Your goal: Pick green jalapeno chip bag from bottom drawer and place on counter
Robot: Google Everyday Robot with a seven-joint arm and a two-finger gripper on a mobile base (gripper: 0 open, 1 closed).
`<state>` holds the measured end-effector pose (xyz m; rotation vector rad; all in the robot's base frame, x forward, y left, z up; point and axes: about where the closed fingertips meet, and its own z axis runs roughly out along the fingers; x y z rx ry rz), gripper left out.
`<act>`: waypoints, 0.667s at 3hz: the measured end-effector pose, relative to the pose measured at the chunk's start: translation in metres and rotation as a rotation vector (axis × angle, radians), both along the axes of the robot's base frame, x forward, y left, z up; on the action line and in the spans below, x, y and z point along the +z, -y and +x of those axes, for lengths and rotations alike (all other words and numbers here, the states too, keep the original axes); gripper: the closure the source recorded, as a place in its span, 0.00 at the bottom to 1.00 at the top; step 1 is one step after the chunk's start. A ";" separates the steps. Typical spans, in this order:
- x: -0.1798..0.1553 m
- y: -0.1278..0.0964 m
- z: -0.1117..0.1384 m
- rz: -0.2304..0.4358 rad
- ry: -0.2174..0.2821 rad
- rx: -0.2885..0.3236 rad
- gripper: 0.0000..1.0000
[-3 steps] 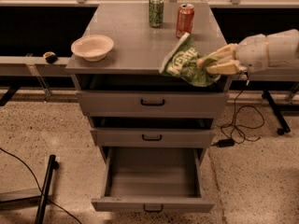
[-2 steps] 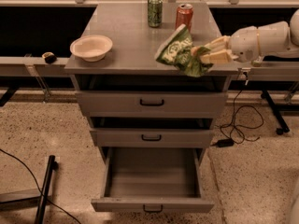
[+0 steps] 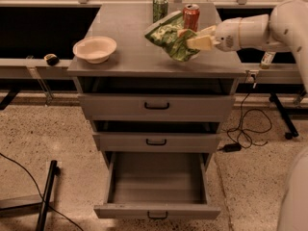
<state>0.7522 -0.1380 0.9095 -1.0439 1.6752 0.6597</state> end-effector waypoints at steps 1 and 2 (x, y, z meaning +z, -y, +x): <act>-0.013 -0.018 0.014 0.012 -0.088 -0.050 1.00; -0.026 -0.037 0.015 0.075 -0.139 -0.018 0.81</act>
Offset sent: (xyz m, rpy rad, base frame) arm 0.0135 0.0553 -0.0376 0.1648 0.1909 0.0279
